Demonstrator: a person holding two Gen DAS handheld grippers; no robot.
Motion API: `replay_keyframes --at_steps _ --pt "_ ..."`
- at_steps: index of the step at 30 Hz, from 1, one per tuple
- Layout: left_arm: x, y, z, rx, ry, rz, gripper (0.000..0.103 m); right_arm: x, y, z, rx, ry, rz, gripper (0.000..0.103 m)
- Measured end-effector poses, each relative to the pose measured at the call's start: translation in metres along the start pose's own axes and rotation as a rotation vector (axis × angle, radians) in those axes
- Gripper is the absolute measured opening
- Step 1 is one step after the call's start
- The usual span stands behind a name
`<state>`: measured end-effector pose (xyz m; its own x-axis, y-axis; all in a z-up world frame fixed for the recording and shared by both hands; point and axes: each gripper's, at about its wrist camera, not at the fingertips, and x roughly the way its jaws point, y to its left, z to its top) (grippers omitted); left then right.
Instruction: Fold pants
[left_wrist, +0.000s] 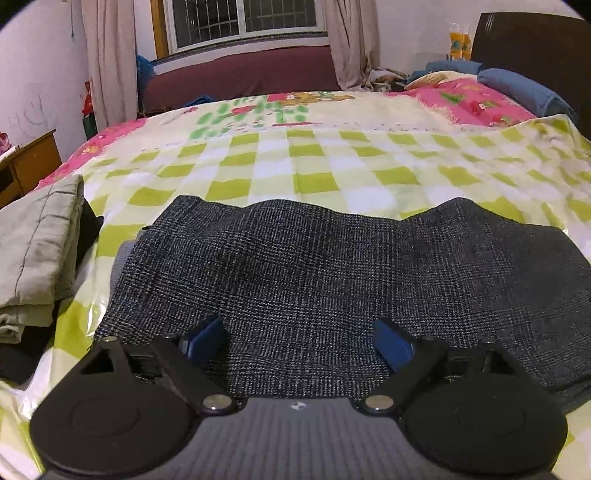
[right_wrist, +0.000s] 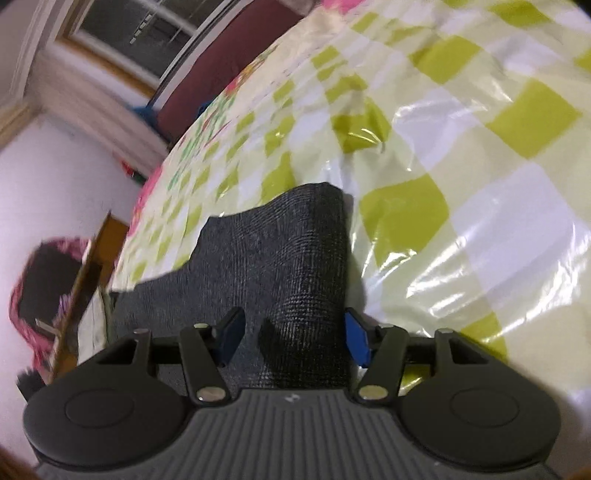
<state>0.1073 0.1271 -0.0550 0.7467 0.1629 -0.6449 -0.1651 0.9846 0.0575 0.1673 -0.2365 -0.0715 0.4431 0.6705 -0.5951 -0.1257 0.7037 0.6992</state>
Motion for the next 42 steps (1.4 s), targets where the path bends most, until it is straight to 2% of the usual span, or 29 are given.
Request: replay_keyframes --at_steps 3,7,9,10,11,12,13,17,20,24,25,26,29,34,38,39,42 --pt "0.0 -0.003 -0.001 0.012 0.0 -0.003 0.101 0.001 -0.006 0.002 0.014 0.049 0.022 0.06" --pt "-0.001 -0.008 -0.002 0.042 -0.001 -0.005 0.102 0.008 -0.013 0.007 0.08 0.113 0.117 0.062" --pt "-0.002 -0.01 -0.002 0.051 -0.003 -0.005 0.102 0.004 -0.02 0.011 0.115 0.129 0.202 0.06" --pt "-0.002 -0.01 -0.002 0.053 -0.003 -0.005 0.102 0.002 -0.024 0.012 0.115 0.136 0.209 0.059" --pt "-0.002 -0.01 -0.001 0.055 -0.002 -0.006 0.102 0.0 -0.029 0.013 0.112 0.146 0.19 0.055" --pt "-0.002 -0.011 -0.002 0.058 -0.002 -0.005 0.102 0.002 -0.035 0.014 0.116 0.158 0.162 0.04" --pt "-0.002 -0.012 -0.002 0.062 -0.001 -0.004 0.102 0.004 -0.042 0.014 0.137 0.166 0.149 0.035" --pt "-0.001 -0.016 -0.002 0.086 0.004 0.002 0.102 0.019 -0.045 0.018 0.171 0.181 0.219 0.042" --pt "0.0 -0.018 -0.002 0.098 0.007 0.004 0.102 0.036 -0.04 0.022 0.193 0.198 0.292 0.042" --pt "-0.001 -0.02 -0.003 0.105 0.006 0.007 0.102 0.027 -0.048 0.026 0.189 0.187 0.35 0.042" --pt "-0.001 -0.02 -0.003 0.107 0.006 0.007 0.102 0.023 -0.054 0.027 0.196 0.187 0.341 0.041" --pt "0.0 -0.02 -0.003 0.109 0.005 0.007 0.102 0.021 -0.061 0.028 0.204 0.186 0.314 0.036" --pt "0.001 -0.022 -0.004 0.118 0.007 0.005 0.102 0.017 -0.072 0.034 0.225 0.159 0.315 0.036" --pt "0.002 -0.023 -0.004 0.124 0.01 0.003 0.102 0.032 -0.073 0.05 0.174 0.152 0.293 0.033" --pt "0.004 -0.024 -0.004 0.129 0.011 0.003 0.102 0.059 -0.08 0.063 0.244 0.179 0.343 0.033" --pt "0.005 -0.024 -0.004 0.131 0.013 0.003 0.103 0.061 -0.08 0.065 0.246 0.199 0.357 0.036" --pt "0.006 -0.026 -0.004 0.137 0.016 0.004 0.103 0.052 -0.071 0.069 0.216 0.247 0.41 0.039"
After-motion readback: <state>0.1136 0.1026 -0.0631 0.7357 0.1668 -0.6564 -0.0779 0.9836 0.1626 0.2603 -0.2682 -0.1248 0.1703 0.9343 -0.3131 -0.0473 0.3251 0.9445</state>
